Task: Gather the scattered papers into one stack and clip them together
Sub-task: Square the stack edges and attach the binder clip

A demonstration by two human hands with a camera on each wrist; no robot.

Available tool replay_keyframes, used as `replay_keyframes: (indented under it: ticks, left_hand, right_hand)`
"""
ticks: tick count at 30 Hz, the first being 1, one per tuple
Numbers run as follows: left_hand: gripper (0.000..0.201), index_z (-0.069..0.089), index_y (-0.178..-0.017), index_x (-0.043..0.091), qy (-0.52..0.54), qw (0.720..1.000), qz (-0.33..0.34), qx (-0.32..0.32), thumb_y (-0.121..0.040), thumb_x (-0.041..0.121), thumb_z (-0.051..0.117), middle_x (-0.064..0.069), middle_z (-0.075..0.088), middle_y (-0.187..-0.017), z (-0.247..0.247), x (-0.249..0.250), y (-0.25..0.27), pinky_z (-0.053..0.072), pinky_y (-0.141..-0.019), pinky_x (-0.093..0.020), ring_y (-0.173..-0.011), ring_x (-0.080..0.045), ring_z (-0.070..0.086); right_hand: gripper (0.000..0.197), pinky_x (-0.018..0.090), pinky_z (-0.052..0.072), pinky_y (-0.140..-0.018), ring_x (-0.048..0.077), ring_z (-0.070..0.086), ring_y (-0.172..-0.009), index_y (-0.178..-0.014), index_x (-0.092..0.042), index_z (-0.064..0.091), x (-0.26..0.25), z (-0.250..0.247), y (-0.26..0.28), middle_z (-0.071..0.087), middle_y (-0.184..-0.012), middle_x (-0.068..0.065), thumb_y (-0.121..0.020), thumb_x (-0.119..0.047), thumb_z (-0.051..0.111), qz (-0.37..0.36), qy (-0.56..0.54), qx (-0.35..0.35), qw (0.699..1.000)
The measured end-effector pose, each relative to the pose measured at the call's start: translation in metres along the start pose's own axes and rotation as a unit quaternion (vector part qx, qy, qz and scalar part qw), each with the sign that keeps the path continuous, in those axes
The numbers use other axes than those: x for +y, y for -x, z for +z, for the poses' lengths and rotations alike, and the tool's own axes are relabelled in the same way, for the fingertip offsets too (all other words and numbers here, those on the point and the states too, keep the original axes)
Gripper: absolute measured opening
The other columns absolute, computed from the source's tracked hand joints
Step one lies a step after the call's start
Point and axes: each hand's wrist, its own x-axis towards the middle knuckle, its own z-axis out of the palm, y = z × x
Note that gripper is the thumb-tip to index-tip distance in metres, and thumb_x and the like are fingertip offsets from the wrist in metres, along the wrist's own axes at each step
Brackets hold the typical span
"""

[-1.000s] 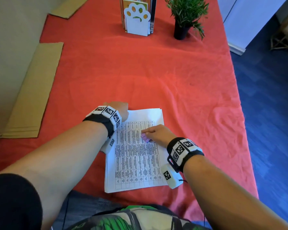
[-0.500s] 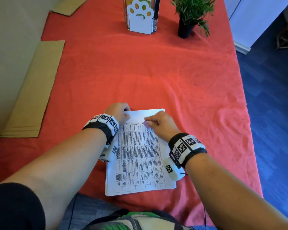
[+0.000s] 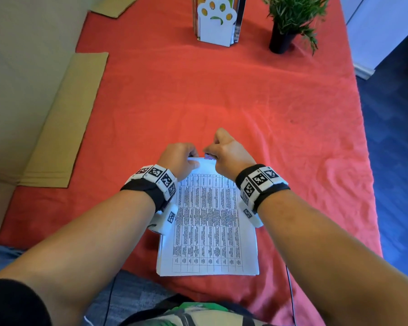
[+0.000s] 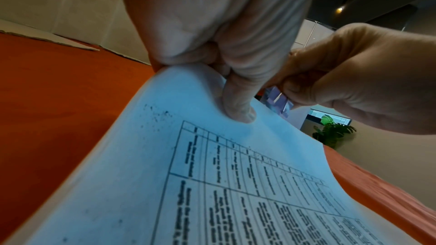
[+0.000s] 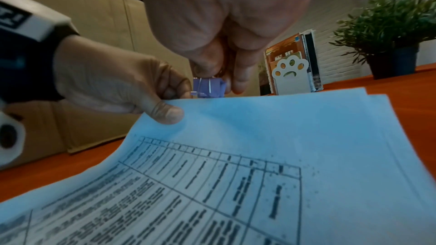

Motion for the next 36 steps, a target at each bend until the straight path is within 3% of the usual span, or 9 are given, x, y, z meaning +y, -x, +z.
replay_keyframes:
  ticks: [8, 14, 18, 20, 22, 26, 28, 31, 36]
  left_hand:
    - [0.007, 0.065, -0.079, 0.018, -0.002, 1.000, -0.004, -0.018, -0.077, 0.015, 0.071, -0.002, 0.063, -0.073, -0.004, 0.005, 0.002, 0.038, -0.062, -0.024, -0.068, -0.019, 0.056]
    - [0.006, 0.067, -0.078, 0.016, 0.024, 0.999, -0.017, -0.017, -0.075, 0.013, 0.070, -0.006, 0.069, -0.075, -0.005, 0.009, 0.001, 0.041, -0.058, -0.024, -0.066, -0.020, 0.059]
    - [0.008, 0.065, -0.074, 0.018, 0.029, 0.999, -0.034, -0.015, -0.076, 0.012, 0.070, -0.005, 0.066, -0.071, -0.004, 0.006, 0.003, 0.041, -0.056, -0.024, -0.064, -0.020, 0.057]
    - [0.013, 0.063, -0.071, 0.022, 0.026, 0.999, -0.035, -0.012, -0.075, 0.012, 0.071, -0.002, 0.065, -0.069, -0.005, 0.006, 0.003, 0.045, -0.058, -0.026, -0.065, -0.020, 0.058]
    - [0.014, 0.064, -0.072, 0.023, 0.030, 0.999, -0.038, -0.013, -0.075, 0.012, 0.071, 0.001, 0.066, -0.071, -0.007, 0.006, 0.002, 0.046, -0.062, -0.027, -0.068, -0.018, 0.060]
    - [0.018, 0.060, -0.067, 0.026, 0.047, 0.999, -0.018, -0.012, -0.074, 0.016, 0.073, 0.009, 0.061, -0.066, -0.012, 0.008, 0.006, 0.046, -0.057, -0.027, -0.064, -0.015, 0.058]
    - [0.021, 0.058, -0.065, 0.028, 0.053, 0.999, -0.005, -0.011, -0.072, 0.015, 0.073, 0.010, 0.060, -0.064, -0.015, 0.012, 0.010, 0.044, -0.055, -0.026, -0.062, -0.014, 0.056]
    - [0.027, 0.054, -0.061, 0.027, 0.053, 0.999, 0.015, 0.002, -0.074, 0.011, 0.072, 0.009, 0.057, -0.060, -0.019, 0.018, 0.017, 0.038, -0.053, -0.025, -0.058, -0.014, 0.053]
    - [0.026, 0.052, -0.061, 0.026, 0.063, 0.997, 0.037, 0.018, -0.074, 0.013, 0.071, 0.001, 0.057, -0.057, -0.021, 0.030, 0.033, 0.039, -0.050, -0.027, -0.052, -0.016, 0.049]
  right_hand:
    - [0.028, 0.030, 0.031, -0.055, 0.021, 0.039, -0.068, -0.092, 0.001, 0.071, -0.012, -0.015, 0.000, 0.041, -0.088, 0.012, -0.075, 0.011, 0.051, -0.019, 0.070, -0.045, 0.996]
    - [0.023, 0.031, 0.035, -0.055, 0.027, 0.049, -0.069, -0.090, -0.001, 0.070, -0.006, -0.011, 0.000, 0.036, -0.086, 0.008, -0.077, 0.007, 0.053, -0.025, 0.101, -0.081, 0.991]
    - [0.017, 0.036, 0.046, -0.054, 0.033, 0.057, -0.069, -0.098, -0.005, 0.066, -0.001, 0.001, 0.008, 0.051, -0.092, 0.012, -0.083, -0.003, 0.060, -0.018, 0.067, -0.039, 0.997]
    - [0.017, 0.038, 0.047, -0.065, 0.033, 0.058, -0.078, -0.101, -0.008, 0.060, -0.001, 0.005, 0.016, 0.058, -0.100, 0.011, -0.085, -0.013, 0.060, -0.029, 0.101, 0.017, 0.994]
    - [0.014, 0.039, 0.043, -0.071, 0.030, 0.054, -0.083, -0.090, -0.012, 0.059, -0.003, 0.007, 0.027, 0.059, -0.099, 0.008, -0.084, -0.024, 0.056, -0.034, 0.139, 0.077, 0.987]
    - [0.018, 0.036, 0.037, -0.055, 0.030, 0.054, -0.068, -0.068, -0.011, 0.060, -0.005, 0.027, 0.053, 0.058, -0.078, 0.008, -0.082, -0.020, 0.054, -0.088, 0.146, 0.075, 0.983]
    - [0.011, 0.036, 0.046, -0.064, 0.032, 0.058, -0.081, -0.083, -0.010, 0.067, -0.006, 0.030, 0.064, 0.064, -0.091, 0.008, -0.077, -0.012, 0.058, -0.083, 0.147, 0.071, 0.983]
    - [0.042, 0.041, 0.045, -0.090, 0.030, 0.053, -0.107, -0.120, -0.008, 0.058, -0.009, 0.013, 0.062, 0.060, -0.120, 0.010, -0.078, -0.010, 0.058, -0.025, 0.136, 0.119, 0.983]
    - [0.038, 0.045, 0.043, -0.093, 0.030, 0.062, -0.098, -0.108, -0.013, 0.067, -0.015, -0.016, 0.049, 0.067, -0.100, 0.006, -0.088, -0.034, 0.042, 0.003, 0.140, 0.089, 0.986]
